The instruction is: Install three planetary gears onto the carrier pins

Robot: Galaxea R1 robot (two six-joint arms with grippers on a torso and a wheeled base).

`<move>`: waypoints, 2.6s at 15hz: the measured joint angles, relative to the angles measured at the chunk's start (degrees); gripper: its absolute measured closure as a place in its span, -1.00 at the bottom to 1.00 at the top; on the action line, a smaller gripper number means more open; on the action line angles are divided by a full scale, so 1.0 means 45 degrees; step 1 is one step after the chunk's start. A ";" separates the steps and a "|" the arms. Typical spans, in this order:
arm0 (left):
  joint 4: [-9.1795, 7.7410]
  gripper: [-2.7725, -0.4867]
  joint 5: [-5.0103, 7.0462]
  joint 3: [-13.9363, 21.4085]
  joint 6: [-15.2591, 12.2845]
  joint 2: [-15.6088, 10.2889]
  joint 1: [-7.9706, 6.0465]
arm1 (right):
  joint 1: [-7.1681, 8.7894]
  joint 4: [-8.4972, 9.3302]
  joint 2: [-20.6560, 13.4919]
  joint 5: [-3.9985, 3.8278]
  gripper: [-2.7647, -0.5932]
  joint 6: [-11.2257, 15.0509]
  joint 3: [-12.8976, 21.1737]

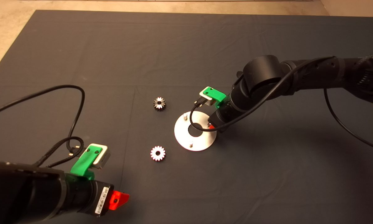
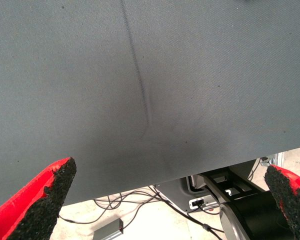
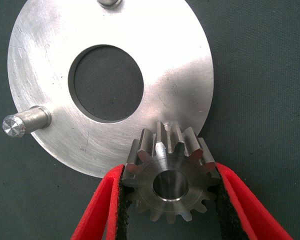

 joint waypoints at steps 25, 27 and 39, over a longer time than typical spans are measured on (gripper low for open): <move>0.0001 -0.98 0.0005 0.0000 0.0002 -0.0141 -0.0003 | 0.0007 -0.0106 0.0192 0.0011 0.63 -0.0526 -0.0295; -0.0002 -0.98 0.0005 0.0000 0.0000 -0.0144 0.0000 | 0.0011 -0.0106 0.0203 -0.0005 0.63 -0.0528 -0.0295; 0.0001 -0.98 0.0000 0.0000 0.0000 -0.0173 -0.0005 | 0.0000 -0.0387 0.0363 -0.0558 0.63 -0.0838 -0.0295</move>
